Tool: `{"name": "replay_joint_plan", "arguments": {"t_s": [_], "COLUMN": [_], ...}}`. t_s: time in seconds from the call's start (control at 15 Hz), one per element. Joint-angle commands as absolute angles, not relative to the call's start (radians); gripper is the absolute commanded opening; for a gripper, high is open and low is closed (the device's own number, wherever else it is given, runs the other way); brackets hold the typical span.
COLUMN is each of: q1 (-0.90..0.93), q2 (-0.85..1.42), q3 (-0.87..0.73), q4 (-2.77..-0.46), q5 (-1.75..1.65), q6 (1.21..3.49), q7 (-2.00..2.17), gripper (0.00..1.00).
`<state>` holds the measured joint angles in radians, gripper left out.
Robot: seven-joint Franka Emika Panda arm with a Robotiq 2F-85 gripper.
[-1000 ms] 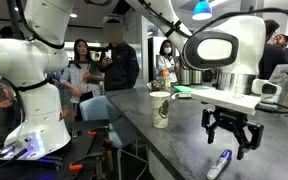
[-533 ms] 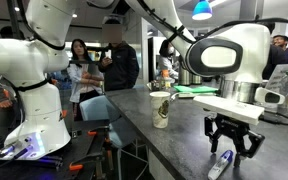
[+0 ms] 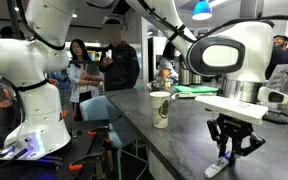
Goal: Place the marker inside the coffee cup
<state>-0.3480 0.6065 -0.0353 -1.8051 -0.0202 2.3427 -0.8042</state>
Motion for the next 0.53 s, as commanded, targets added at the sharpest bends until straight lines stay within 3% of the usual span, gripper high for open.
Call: {"name": "replay_joint_plan", "arguments": {"t_s": [0.0, 0.47], "q1": [-0.379, -0.423], "q2": [0.571, 0.437], "q3": [0.007, 0.086], "q4": [-1.845, -1.923], "q5": [0.008, 0.175], "q6": [2.346, 2.394], "q7": [-0.861, -1.044], "gripper": [0.06, 0.06]}}
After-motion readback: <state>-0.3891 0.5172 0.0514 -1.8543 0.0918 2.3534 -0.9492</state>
